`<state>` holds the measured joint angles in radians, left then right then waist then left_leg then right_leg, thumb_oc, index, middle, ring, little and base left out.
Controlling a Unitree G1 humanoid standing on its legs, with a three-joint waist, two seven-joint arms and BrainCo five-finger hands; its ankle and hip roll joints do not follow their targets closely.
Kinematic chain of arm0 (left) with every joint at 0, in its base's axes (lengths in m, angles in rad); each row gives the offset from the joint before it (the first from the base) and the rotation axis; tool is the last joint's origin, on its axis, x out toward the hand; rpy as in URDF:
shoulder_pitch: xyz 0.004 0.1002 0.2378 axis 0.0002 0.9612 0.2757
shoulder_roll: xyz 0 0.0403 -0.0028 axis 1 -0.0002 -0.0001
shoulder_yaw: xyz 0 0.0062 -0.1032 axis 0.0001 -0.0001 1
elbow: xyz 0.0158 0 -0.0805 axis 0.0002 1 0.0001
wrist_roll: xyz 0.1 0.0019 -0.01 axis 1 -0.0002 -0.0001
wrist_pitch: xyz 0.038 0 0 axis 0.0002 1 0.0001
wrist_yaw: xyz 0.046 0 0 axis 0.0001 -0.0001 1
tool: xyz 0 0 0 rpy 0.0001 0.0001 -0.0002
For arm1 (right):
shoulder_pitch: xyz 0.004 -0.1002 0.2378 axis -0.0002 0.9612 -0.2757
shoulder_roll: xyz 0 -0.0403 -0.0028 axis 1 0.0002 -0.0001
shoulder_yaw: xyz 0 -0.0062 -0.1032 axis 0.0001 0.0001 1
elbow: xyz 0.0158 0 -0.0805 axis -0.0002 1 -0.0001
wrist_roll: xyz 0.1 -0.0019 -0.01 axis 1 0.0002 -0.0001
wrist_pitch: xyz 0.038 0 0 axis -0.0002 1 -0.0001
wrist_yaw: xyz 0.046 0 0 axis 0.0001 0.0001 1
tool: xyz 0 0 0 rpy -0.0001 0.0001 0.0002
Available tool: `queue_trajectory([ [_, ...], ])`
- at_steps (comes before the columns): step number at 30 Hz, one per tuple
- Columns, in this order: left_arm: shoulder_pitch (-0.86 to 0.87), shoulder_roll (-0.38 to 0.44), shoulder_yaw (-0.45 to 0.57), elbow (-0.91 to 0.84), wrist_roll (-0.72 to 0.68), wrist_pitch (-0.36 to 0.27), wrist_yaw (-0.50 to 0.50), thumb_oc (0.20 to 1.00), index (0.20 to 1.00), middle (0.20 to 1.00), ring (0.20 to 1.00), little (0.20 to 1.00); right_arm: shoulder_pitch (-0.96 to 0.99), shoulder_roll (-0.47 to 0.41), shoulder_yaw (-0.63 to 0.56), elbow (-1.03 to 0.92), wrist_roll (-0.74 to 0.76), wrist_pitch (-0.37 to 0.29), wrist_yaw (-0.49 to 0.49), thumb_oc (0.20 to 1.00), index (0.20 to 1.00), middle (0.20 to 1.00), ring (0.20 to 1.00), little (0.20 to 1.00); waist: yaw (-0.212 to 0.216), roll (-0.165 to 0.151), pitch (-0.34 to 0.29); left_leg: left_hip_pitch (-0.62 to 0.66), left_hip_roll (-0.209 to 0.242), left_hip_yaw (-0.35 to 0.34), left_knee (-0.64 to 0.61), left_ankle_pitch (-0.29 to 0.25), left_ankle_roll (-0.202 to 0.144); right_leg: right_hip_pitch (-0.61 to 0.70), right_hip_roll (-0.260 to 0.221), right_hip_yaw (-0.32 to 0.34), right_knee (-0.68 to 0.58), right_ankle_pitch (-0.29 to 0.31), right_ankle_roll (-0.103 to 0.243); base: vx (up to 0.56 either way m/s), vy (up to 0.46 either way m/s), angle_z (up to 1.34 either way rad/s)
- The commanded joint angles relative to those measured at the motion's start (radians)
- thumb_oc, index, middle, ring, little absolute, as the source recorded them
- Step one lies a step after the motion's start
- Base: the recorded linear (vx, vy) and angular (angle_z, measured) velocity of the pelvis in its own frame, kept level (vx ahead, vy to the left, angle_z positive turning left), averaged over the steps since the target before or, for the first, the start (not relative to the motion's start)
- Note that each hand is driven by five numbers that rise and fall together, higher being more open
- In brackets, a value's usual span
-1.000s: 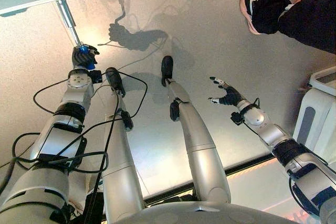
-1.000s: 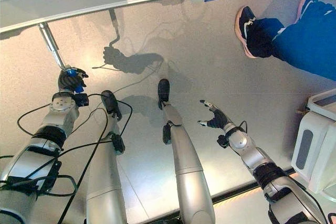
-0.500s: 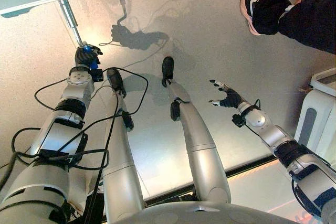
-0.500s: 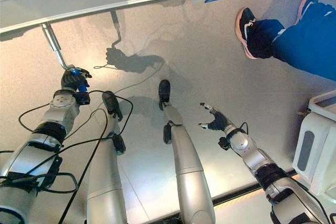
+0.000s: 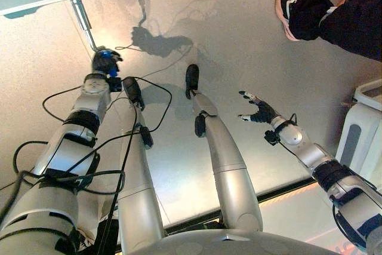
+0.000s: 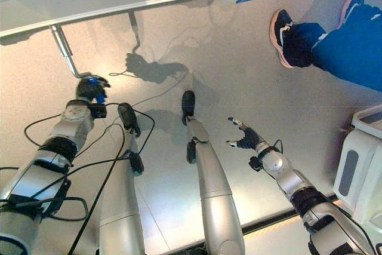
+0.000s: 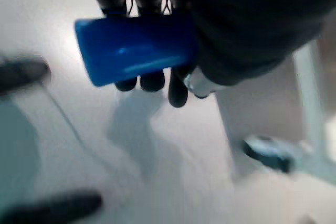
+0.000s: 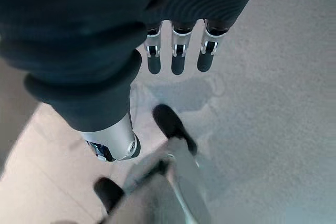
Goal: Raise the hospital bed
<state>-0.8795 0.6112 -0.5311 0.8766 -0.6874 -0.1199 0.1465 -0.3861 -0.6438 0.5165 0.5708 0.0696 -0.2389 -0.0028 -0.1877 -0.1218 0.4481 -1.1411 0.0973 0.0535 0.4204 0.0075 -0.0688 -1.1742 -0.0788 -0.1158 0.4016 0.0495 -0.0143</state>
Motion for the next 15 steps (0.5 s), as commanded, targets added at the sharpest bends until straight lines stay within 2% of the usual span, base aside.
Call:
queue_trajectory([
  [1,-0.002,0.01,-0.012,-0.077,0.068,-0.073,-0.025,0.2,0.2,0.2,0.2,0.2,0.103,-0.045,0.022,-0.044,0.019,0.001,-0.001,1.0,1.0,1.0,1.0,1.0,-0.001,0.0,-0.031,0.026,0.004,-0.048,0.032,-0.011,0.011,0.0,-0.014,0.02,0.003,0.042,0.126,0.0,0.0,0.0],
  [2,-0.002,0.01,-0.012,-0.077,0.068,-0.073,-0.025,0.2,0.2,0.2,0.2,0.2,0.103,-0.045,0.022,-0.044,0.019,0.001,-0.001,1.0,1.0,1.0,1.0,1.0,-0.001,0.0,-0.031,0.026,0.004,-0.048,0.032,-0.011,0.011,0.0,-0.014,0.02,0.003,0.042,0.126,-0.01,-0.04,0.01],
  [3,0.003,0.056,-0.109,-0.301,-0.032,-0.107,-0.057,0.2,0.2,0.2,0.2,0.2,0.123,-0.067,0.025,-0.028,-0.008,0.009,-0.01,1.0,1.0,1.0,1.0,1.0,0.007,0.017,-0.026,0.037,-0.001,-0.048,0.016,-0.001,0.009,0.007,-0.018,0.019,0.004,0.042,0.126,-0.01,-0.05,0.01],
  [4,0.003,0.094,-0.148,-0.388,-0.074,-0.11,-0.07,0.2,0.2,0.2,0.2,0.2,0.137,-0.074,0.021,-0.027,-0.019,0.011,-0.014,1.0,1.0,1.0,1.0,1.0,0.012,0.021,-0.023,0.044,-0.003,-0.045,0.011,0.0,0.009,0.013,-0.018,0.017,0.004,0.041,0.126,-0.01,-0.057,0.04],
  [12,0.022,0.233,-0.247,-0.686,-0.219,-0.13,-0.14,0.2,0.2,0.2,0.2,0.2,0.19,-0.094,-0.004,-0.023,-0.019,0.006,-0.017,1.0,1.0,1.0,1.0,1.0,0.023,0.05,-0.025,0.065,-0.006,-0.039,0.02,-0.008,0.014,0.02,-0.015,0.026,0.026,0.03,0.12,0.0,-0.006,0.05],
  [14,0.022,0.234,-0.247,-0.687,-0.22,-0.13,-0.14,0.2,0.2,0.2,0.2,0.2,0.191,-0.094,-0.004,-0.023,-0.019,0.006,-0.017,1.0,1.0,1.0,1.0,1.0,0.023,0.049,-0.025,0.065,-0.006,-0.039,0.021,-0.008,0.014,0.02,-0.015,0.026,0.026,0.03,0.12,0.0,0.0,0.0],
  [15,0.028,0.268,-0.271,-0.754,-0.249,-0.127,-0.164,0.2,0.2,0.2,0.2,0.2,0.196,-0.093,-0.004,-0.004,-0.025,0.004,-0.021,1.0,1.0,1.0,1.0,1.0,0.027,0.059,-0.027,0.07,-0.006,-0.039,0.023,-0.007,0.012,0.024,-0.015,0.027,0.036,0.025,0.119,0.0,0.0,0.0],
])
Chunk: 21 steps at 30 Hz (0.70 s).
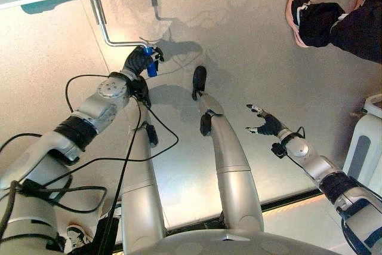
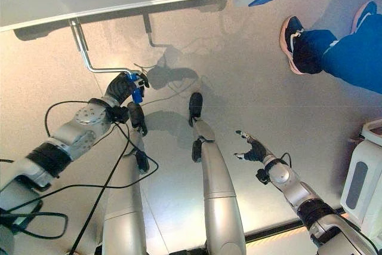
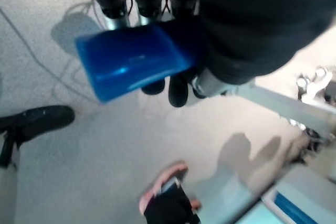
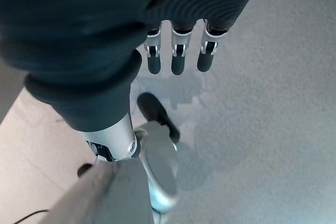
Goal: Raise the hospital bed
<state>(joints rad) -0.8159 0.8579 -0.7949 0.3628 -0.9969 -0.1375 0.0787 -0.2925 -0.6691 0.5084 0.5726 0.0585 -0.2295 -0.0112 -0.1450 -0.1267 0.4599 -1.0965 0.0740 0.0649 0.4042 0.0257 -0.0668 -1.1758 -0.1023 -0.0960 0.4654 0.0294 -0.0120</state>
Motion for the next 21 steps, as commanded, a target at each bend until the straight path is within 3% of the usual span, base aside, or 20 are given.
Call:
queue_trajectory([
  [1,-0.035,0.022,-0.007,-0.24,0.06,-0.109,-0.096,0.2,0.2,0.2,0.2,0.2,0.103,-0.068,0.004,-0.006,-0.014,-0.005,-0.012,1.0,1.0,1.0,1.0,1.0,-0.016,0.064,-0.039,0.025,0.017,-0.05,0.039,-0.025,0.01,0.025,0.008,0.007,-0.028,0.045,0.117,0.01,-0.033,0.03],
  [3,0.001,0.09,-0.028,-0.372,0.009,-0.102,-0.155,0.2,0.2,0.2,0.2,0.2,0.113,-0.053,0.008,0.038,-0.029,-0.009,-0.012,1.0,1.0,1.0,1.0,1.0,-0.004,0.08,-0.04,0.055,0.017,-0.044,0.032,-0.026,0.008,0.047,0.005,0.005,-0.017,0.034,0.116,0.0,0.0,0.0],
  [6,0.033,0.123,-0.029,-0.427,-0.013,-0.095,-0.177,0.2,0.2,0.2,0.2,0.2,0.107,-0.041,0.014,0.077,-0.036,-0.011,-0.012,1.0,1.0,1.0,1.0,1.0,0.003,0.085,-0.043,0.072,0.016,-0.044,0.033,-0.029,0.008,0.061,0.002,0.003,-0.012,0.03,0.116,0.0,0.0,0.0],
  [12,0.157,0.28,0.003,-0.644,-0.097,-0.071,-0.283,0.2,0.2,0.2,0.2,0.2,0.117,-0.003,0.001,0.2,-0.038,-0.01,-0.006,1.0,1.0,1.0,1.0,1.0,0.031,0.103,-0.049,0.129,0.005,-0.045,0.037,-0.038,0.001,0.124,-0.019,-0.013,-0.014,0.024,0.122,0.0,0.003,0.08],
  [17,0.325,0.389,0.135,-0.683,-0.122,-0.073,-0.325,0.2,0.2,0.2,0.2,0.2,0.127,0.007,-0.006,0.245,-0.029,-0.014,0.018,1.0,1.0,1.0,1.0,1.0,0.051,0.098,-0.05,0.142,-0.007,-0.046,0.092,-0.072,0.006,0.152,-0.035,-0.02,-0.01,0.026,0.129,-0.01,0.07,0.13],
  [20,0.412,0.411,0.222,-0.679,-0.126,-0.08,-0.326,0.2,0.2,0.2,0.2,0.2,0.142,0.009,-0.02,0.244,-0.022,-0.014,0.028,1.0,1.0,1.0,1.0,1.0,0.06,0.097,-0.046,0.147,-0.011,-0.044,0.112,-0.086,0.01,0.165,-0.043,-0.019,-0.007,0.026,0.135,0.0,0.105,0.02],
  [21,0.485,0.423,0.294,-0.66,-0.126,-0.089,-0.321,0.2,0.2,0.2,0.2,0.2,0.157,0.012,-0.034,0.256,-0.019,-0.015,0.031,1.0,1.0,1.0,1.0,1.0,0.071,0.097,-0.041,0.151,-0.017,-0.041,0.131,-0.1,0.016,0.18,-0.051,-0.017,-0.011,0.031,0.141,0.0,0.171,0.01],
])
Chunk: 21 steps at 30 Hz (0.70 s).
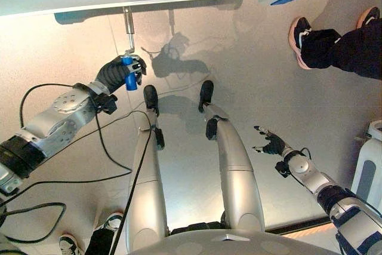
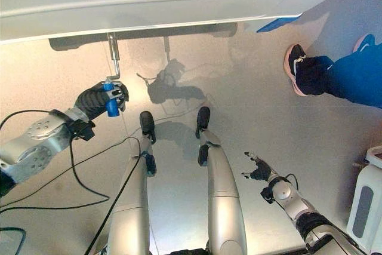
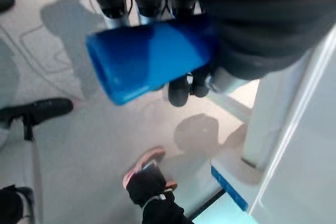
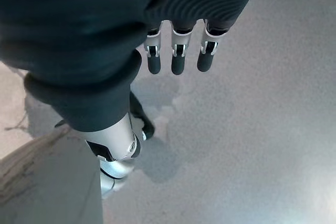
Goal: Raise the hospital bed
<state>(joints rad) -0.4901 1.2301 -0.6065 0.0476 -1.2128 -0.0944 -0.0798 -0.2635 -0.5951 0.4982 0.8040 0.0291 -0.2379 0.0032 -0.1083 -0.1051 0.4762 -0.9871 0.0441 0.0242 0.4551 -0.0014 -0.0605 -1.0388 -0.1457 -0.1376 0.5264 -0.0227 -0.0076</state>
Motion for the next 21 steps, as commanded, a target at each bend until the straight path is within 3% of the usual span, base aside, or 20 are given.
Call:
queue_trajectory([
  [1,0.195,0.052,0.143,-0.338,0.088,-0.136,-0.161,0.2,0.2,0.2,0.2,0.2,0.131,-0.059,-0.027,0.031,0.012,-0.006,0.017,1.0,1.0,1.0,1.0,1.0,0.037,0.077,-0.055,0.04,0.01,-0.001,0.09,-0.079,0.012,0.048,-0.012,0.026,-0.075,0.089,0.141,0.0,0.238,-0.02],
  [7,0.354,0.049,0.326,-0.243,0.119,-0.161,-0.098,0.2,0.2,0.2,0.2,0.2,0.157,-0.05,-0.057,0.024,0.023,-0.009,0.017,1.0,1.0,1.0,1.0,1.0,0.053,0.076,-0.021,0.03,-0.007,0.011,0.195,-0.127,0.025,0.075,-0.025,0.044,-0.089,0.117,0.171,0.0,0.202,-0.11],
  [18,0.281,-0.016,0.402,0.033,0.199,-0.201,0.042,0.2,0.2,0.2,0.2,0.2,0.129,-0.028,-0.05,-0.036,0.055,-0.005,0.001,1.0,1.0,1.0,1.0,1.0,0.057,0.04,0.026,-0.02,0.002,0.023,0.253,-0.146,0.035,0.094,-0.027,0.038,-0.16,0.169,0.192,-0.02,0.068,-0.05],
  [21,0.197,-0.065,0.409,0.178,0.246,-0.19,0.119,0.2,0.2,0.2,0.2,0.2,0.114,-0.035,-0.063,-0.107,0.074,0.0,-0.014,1.0,1.0,1.0,1.0,1.0,0.045,0.012,0.043,-0.056,0.008,0.019,0.288,-0.152,0.04,0.073,-0.02,0.04,-0.157,0.173,0.189,-0.03,0.044,-0.03],
])
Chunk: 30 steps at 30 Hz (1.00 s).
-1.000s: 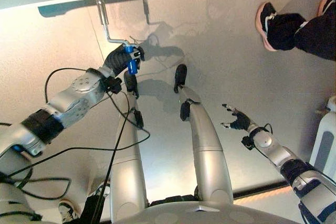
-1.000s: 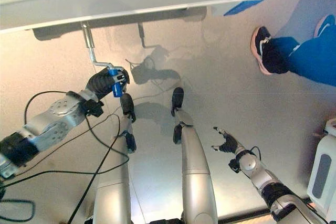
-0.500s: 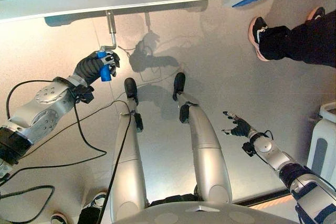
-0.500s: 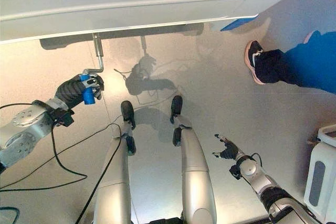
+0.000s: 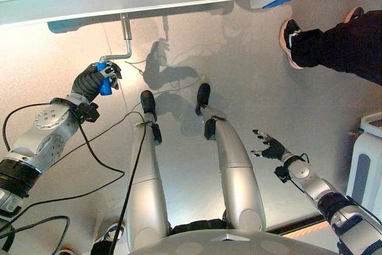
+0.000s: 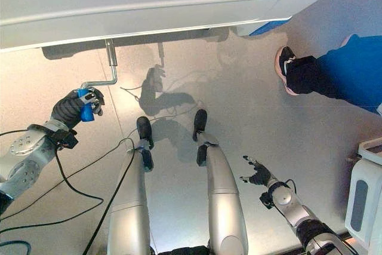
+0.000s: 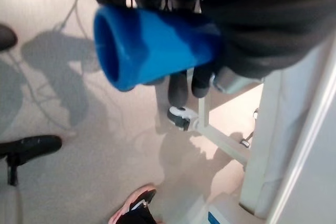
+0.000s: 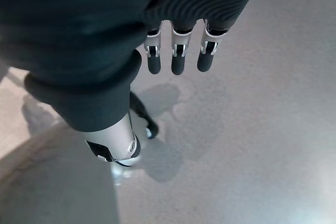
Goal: Raise the hospital bed
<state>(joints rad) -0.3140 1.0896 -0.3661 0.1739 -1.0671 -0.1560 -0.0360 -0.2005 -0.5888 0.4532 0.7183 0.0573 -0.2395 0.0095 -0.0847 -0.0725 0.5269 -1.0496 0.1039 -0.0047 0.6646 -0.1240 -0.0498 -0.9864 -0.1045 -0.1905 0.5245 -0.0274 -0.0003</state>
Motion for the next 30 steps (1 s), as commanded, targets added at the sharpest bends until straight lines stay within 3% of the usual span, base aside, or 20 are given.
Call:
queue_trajectory([
  [1,0.018,0.075,0.166,0.053,0.1,-0.128,0.075,0.2,0.2,0.2,0.2,0.2,0.052,-0.042,-0.02,-0.022,0.046,0.002,-0.02,1.0,1.0,1.0,1.0,1.0,0.023,-0.02,-0.008,0.006,-0.052,0.047,0.079,-0.03,0.029,0.02,-0.061,0.092,-0.155,0.178,0.182,-0.01,0.053,-0.04],
  [9,-0.155,-0.038,0.141,0.236,0.184,-0.12,0.199,0.2,0.2,0.2,0.2,0.2,0.032,-0.056,-0.019,-0.114,0.063,0.012,-0.045,1.0,1.0,1.0,1.0,1.0,-0.007,-0.068,-0.007,-0.058,-0.041,0.042,0.138,-0.054,0.034,-0.045,-0.052,0.098,-0.134,0.177,0.18,0.0,0.02,0.02],
  [12,-0.249,-0.077,0.114,0.353,0.24,-0.083,0.231,0.2,0.2,0.2,0.2,0.2,0.028,-0.067,-0.008,-0.151,0.07,0.019,-0.047,1.0,1.0,1.0,1.0,1.0,-0.027,-0.09,-0.007,-0.083,-0.036,0.042,0.154,-0.066,0.034,-0.059,-0.048,0.106,-0.16,0.194,0.184,0.02,0.029,-0.08],
  [21,-0.511,-0.179,0.038,0.703,0.309,-0.019,0.257,0.2,0.2,0.2,0.2,0.2,0.014,-0.088,0.032,-0.225,0.103,0.014,-0.046,1.0,1.0,1.0,1.0,1.0,-0.068,-0.136,-0.007,-0.139,-0.017,0.062,0.227,-0.106,0.034,-0.126,-0.028,0.13,-0.13,0.192,0.183,0.03,0.007,-0.11],
  [30,-0.63,-0.275,-0.035,0.808,0.441,0.019,0.272,0.2,0.2,0.2,0.2,0.2,0.004,-0.124,0.058,-0.342,0.119,0.008,-0.045,1.0,1.0,1.0,1.0,1.0,-0.096,-0.168,-0.007,-0.219,-0.003,0.076,0.297,-0.121,0.038,-0.233,-0.001,0.142,-0.038,0.165,0.168,0.03,-0.053,-0.07],
])
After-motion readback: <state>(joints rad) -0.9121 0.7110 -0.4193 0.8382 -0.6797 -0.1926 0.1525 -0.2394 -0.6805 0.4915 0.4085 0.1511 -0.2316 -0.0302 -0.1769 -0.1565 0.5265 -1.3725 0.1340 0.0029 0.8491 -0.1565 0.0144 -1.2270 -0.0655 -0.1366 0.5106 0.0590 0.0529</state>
